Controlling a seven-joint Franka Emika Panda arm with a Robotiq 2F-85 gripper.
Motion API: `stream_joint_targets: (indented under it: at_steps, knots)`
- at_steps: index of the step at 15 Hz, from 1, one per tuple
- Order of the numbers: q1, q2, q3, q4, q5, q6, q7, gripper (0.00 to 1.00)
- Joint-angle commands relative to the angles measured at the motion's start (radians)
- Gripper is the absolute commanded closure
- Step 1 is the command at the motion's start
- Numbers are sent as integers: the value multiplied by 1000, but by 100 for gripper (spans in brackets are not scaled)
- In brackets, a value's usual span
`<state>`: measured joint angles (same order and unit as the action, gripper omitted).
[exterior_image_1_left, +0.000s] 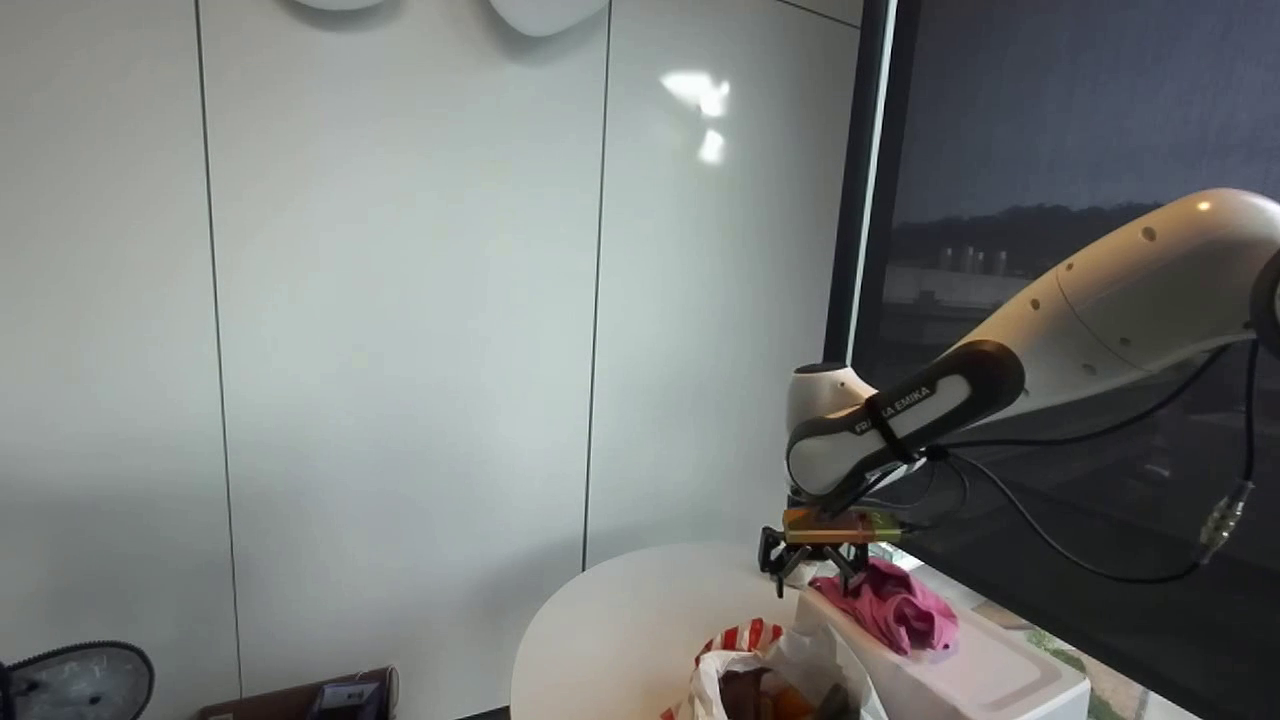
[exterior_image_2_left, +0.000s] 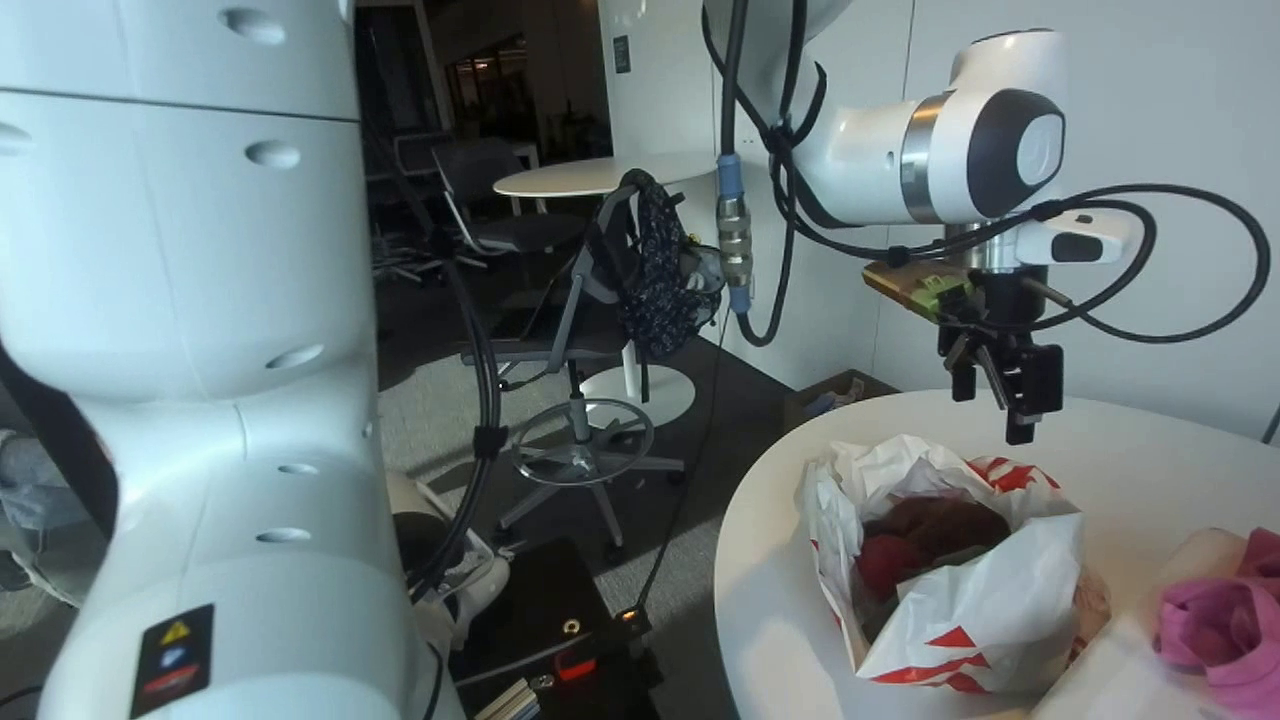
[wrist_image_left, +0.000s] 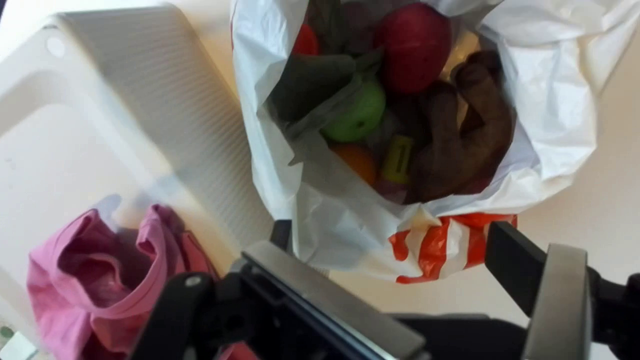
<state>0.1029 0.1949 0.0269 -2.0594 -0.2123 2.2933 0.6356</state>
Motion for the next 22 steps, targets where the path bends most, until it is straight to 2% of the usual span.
stream_joint_targets:
  at_steps: [1, 11, 18, 22]
  knots:
    - [9, 43, 25, -30, 97, -41, -108, 0]
    - [28, 314, 12, 73, 264, -45, -106, 0]
    - [99, 427, -107, 141, 152, 24, -10, 0]
    - [108, 482, -153, 161, 145, 72, 72, 0]
